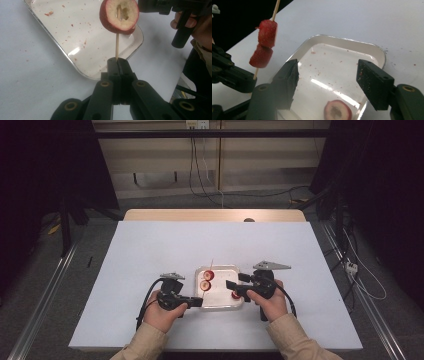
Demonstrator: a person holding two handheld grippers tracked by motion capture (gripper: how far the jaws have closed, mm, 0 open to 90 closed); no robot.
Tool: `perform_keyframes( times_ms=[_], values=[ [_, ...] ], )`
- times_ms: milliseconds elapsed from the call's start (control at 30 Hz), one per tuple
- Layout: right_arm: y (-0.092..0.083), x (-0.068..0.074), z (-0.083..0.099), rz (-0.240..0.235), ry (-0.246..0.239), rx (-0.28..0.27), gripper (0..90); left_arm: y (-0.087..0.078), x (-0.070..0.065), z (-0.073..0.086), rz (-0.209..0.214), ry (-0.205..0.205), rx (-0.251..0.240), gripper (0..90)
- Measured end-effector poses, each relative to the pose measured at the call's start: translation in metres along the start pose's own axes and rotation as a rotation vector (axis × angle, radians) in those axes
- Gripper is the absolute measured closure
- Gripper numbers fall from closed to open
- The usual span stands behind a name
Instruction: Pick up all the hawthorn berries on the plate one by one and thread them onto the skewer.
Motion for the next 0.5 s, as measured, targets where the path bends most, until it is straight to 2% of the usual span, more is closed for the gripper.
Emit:
perform_keyframes(
  times_ms=[167,233,367,500],
  values=[
    [-0.003,-0.001,0.006,0.015,-0.069,0.038,39.7,0.000,0.000,0.000,-0.002,-0.002,-0.001,90.0],
    [-0.005,-0.001,0.009,0.010,-0.076,0.045,48.4,-0.001,0.000,0.000,0.000,0.000,0.003,90.0],
    [-0.007,-0.003,0.016,0.025,-0.115,0.072,55.6,-0.001,-0.001,0.000,0.000,0.001,0.001,90.0],
    [-0.008,-0.005,0.024,0.026,-0.134,0.105,55.4,0.000,-0.001,0.000,0.000,0.001,0.000,90.0]
  ],
)
Point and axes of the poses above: each handheld gripper's, and its own axes: y roughly forward along the jaws, z roughly out of its underside, x roughly to its left, the point moved 9 cm from there along y, roughly forward along the jaws, and after that the axes turned 3 degrees about -x, right-handed, at the moved point
